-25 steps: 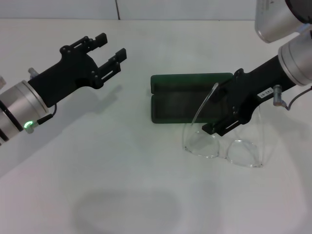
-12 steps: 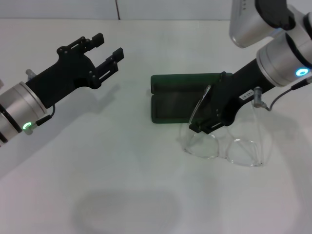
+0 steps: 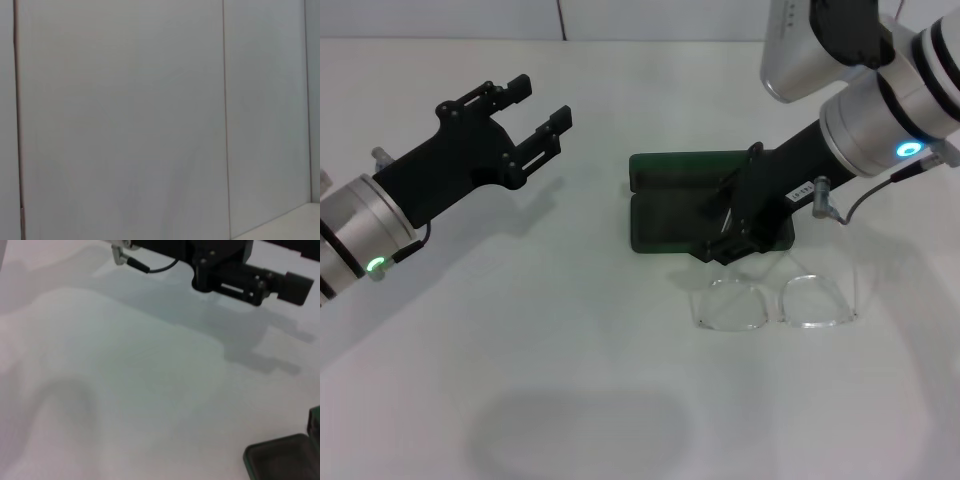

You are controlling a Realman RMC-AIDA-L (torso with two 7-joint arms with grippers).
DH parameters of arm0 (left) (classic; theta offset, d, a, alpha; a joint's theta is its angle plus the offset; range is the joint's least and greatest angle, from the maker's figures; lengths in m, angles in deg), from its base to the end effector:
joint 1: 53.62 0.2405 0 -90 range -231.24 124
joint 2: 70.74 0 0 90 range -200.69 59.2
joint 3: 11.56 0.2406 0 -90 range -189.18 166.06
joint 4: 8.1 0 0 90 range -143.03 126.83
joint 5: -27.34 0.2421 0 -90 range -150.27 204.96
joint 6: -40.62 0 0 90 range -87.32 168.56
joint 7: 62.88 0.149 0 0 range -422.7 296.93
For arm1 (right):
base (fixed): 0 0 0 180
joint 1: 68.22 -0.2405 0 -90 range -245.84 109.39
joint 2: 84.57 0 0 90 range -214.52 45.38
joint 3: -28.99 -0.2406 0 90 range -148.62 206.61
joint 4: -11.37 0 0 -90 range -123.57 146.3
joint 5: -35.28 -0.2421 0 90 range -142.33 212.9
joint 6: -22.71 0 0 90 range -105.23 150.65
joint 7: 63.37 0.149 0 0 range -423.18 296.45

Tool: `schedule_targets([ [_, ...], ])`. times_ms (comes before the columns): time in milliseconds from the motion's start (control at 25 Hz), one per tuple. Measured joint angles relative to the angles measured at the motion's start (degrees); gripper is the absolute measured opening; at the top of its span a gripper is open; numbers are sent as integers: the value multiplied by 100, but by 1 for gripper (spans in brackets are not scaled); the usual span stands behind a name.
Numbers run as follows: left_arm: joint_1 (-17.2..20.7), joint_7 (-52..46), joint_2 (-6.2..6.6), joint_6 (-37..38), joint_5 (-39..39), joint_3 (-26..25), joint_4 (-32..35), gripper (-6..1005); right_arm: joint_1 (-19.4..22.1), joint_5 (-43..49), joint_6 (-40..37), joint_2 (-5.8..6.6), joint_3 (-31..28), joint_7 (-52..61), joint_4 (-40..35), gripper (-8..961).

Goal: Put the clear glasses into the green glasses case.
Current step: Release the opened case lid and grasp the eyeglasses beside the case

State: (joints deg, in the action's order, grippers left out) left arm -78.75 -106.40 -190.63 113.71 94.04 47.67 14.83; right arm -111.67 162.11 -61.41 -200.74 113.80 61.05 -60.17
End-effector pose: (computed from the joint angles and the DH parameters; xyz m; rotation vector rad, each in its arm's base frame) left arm -0.2769 0.3587 -0.0246 -2.2191 -0.3458 -0.8939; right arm 0.0779 0.3849 -0.0272 -3.0015 0.2344 -0.2083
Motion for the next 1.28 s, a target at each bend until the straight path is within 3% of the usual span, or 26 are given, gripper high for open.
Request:
schedule_targets([
  [160, -7, 42, 4, -5, 0, 0, -9, 594, -114, -191, 12, 4, 45, 0, 181, 566],
  [360, -10, 45, 10, -46, 0, 0, -8, 594, -148, -254, -29, 12, 73, -3, 223, 480],
  [800, -10, 45, 10, -57, 0, 0, -8, 594, -103, -193, -94, 47, 26, -12, 167, 481],
  [880, -10, 45, 10, -58, 0, 0, -8, 594, -100, -194, -111, 49, 26, -43, 166, 309],
  [1280, -1, 45, 4, -59, 1, 0, -8, 594, 46, -185, -276, 70, 17, -206, -182, 169],
])
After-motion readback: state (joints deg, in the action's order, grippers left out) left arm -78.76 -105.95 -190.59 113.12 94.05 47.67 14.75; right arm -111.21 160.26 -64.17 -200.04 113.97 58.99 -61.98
